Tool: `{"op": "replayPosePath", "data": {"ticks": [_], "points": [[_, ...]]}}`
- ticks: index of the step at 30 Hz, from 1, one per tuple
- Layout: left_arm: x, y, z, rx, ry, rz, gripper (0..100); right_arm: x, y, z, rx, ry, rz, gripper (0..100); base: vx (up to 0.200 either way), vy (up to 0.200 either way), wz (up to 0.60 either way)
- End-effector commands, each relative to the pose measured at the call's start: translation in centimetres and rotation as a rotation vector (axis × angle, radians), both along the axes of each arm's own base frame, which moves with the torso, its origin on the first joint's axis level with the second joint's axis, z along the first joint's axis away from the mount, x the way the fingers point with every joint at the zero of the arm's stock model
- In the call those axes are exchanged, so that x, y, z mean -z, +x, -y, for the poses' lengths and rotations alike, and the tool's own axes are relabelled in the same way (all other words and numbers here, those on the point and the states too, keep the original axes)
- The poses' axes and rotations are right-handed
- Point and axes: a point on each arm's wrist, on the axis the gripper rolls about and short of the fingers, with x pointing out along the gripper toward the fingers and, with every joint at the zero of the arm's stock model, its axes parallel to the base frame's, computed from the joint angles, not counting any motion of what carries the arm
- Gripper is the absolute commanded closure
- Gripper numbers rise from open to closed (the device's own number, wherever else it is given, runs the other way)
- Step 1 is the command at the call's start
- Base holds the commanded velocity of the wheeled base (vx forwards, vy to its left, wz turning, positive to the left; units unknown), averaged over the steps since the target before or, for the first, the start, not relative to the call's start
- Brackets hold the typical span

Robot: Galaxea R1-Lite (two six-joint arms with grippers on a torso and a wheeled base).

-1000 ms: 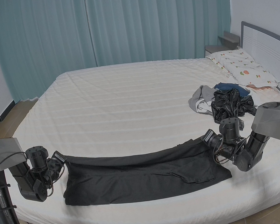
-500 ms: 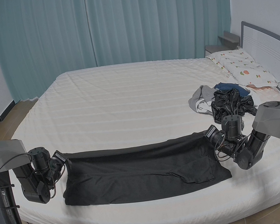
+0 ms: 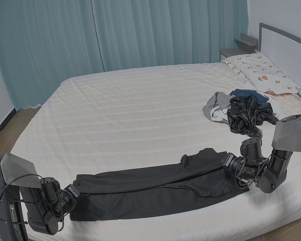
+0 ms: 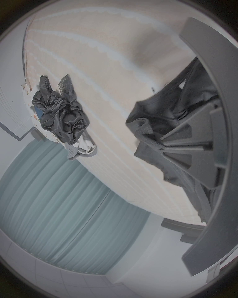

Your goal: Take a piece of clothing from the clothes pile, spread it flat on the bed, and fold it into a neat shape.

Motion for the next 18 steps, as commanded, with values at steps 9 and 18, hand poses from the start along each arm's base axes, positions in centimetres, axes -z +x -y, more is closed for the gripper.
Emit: {"op": "replayPosePath", "data": {"ticks": [9,18], "points": [[0.6,-0.8,0.1,-0.005,0.000,-0.035,0,0.5,-0.8,0.0,-0.010,-0.024,-0.030,0,0.000,0.000,0.00],[-1.1,-1.1,-0.9,-0.086,-0.070,0.016,0,-4.8,-1.2,1.4,0.013,-0.003,0.090,0,0.000,0.000,0.00]]}}
